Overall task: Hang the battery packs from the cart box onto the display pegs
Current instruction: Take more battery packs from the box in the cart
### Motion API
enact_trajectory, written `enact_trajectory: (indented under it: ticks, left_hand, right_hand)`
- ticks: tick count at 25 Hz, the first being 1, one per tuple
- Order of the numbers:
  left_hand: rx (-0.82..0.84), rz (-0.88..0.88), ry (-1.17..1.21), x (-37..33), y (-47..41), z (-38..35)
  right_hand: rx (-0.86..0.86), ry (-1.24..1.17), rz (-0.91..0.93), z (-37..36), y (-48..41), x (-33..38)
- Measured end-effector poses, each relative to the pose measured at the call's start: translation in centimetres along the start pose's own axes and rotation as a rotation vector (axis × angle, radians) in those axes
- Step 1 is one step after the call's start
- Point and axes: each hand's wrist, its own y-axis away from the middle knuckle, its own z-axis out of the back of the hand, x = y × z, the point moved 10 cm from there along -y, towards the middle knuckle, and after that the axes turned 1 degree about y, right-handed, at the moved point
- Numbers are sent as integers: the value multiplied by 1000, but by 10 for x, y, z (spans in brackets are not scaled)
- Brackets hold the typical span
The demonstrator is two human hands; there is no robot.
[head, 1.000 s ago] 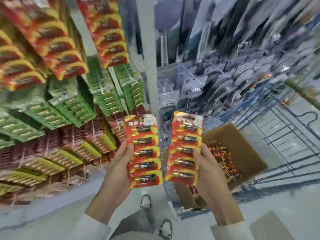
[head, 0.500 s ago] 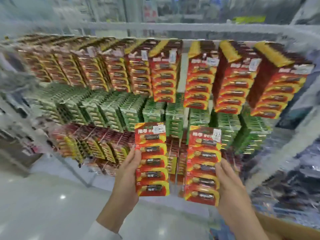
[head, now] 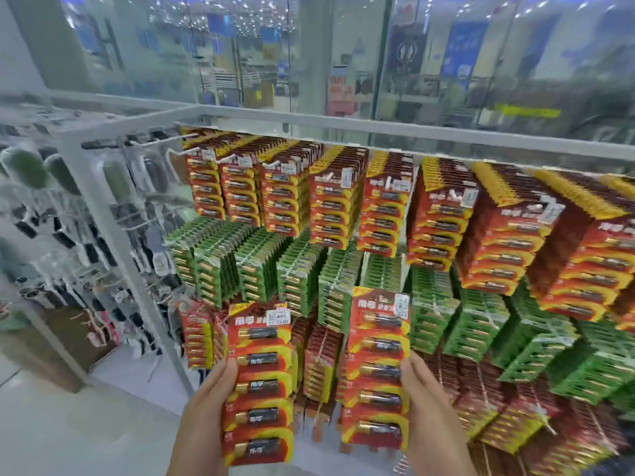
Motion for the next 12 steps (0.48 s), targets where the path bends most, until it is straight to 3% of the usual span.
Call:
enact_trajectory:
  ticks: [4,8,12]
  left_hand:
    - [48,87,-5,-5,-37,8]
    - [137,140,35,-9,-70,-2]
    - [146,135,73,-13,-101,-9]
  right_hand:
    - [-73,146,66,-28,-27,12]
    - [-27,248,257,-65,-45,66]
    - [-5,216,406,-79,-69,117]
